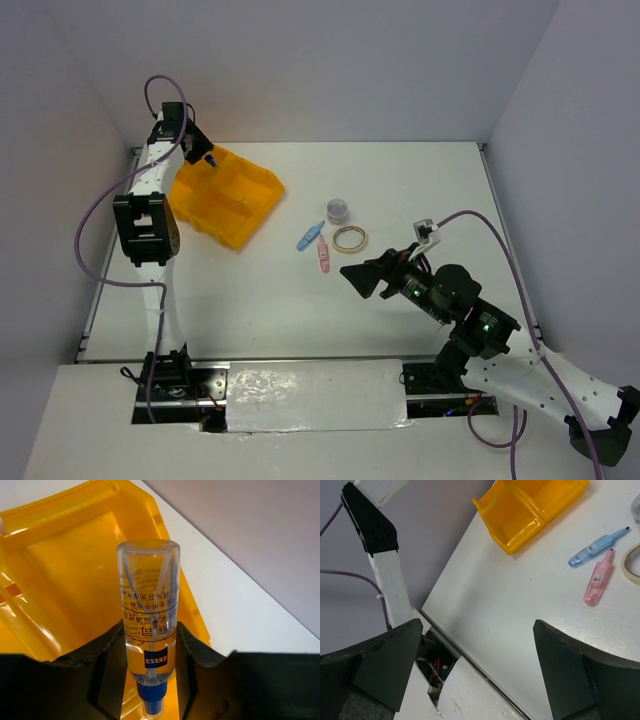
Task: Sort the stationery into containers
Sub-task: Place the stationery in the storage box, then pick up the stationery from the center of the board.
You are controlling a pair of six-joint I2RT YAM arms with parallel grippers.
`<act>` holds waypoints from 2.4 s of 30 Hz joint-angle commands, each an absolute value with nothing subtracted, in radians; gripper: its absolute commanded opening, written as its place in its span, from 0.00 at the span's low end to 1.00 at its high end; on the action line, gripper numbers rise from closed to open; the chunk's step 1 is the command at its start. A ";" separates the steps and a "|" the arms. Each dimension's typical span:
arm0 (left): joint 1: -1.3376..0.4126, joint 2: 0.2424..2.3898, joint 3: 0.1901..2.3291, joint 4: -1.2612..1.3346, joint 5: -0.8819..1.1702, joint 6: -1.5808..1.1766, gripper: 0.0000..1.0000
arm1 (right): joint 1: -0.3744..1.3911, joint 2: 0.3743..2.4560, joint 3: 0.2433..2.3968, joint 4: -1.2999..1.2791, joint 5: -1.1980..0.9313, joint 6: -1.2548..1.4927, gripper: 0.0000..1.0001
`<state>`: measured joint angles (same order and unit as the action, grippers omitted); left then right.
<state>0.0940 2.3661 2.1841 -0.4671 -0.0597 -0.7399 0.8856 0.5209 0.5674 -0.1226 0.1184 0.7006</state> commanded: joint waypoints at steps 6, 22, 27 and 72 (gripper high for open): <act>0.090 2.326 2.191 -0.411 -0.081 -0.752 0.13 | 0.884 0.545 0.569 -0.057 0.095 0.692 1.00; 0.113 2.298 2.152 -0.416 -0.112 -0.770 0.67 | 0.884 0.558 0.555 -0.040 0.084 0.709 1.00; 0.118 2.238 2.126 -0.383 -0.106 -0.761 0.99 | 0.884 0.568 0.558 -0.034 0.080 0.706 0.99; -0.324 0.770 0.880 -0.595 -0.229 -0.410 0.99 | 0.508 1.511 1.060 -0.399 0.311 0.548 0.65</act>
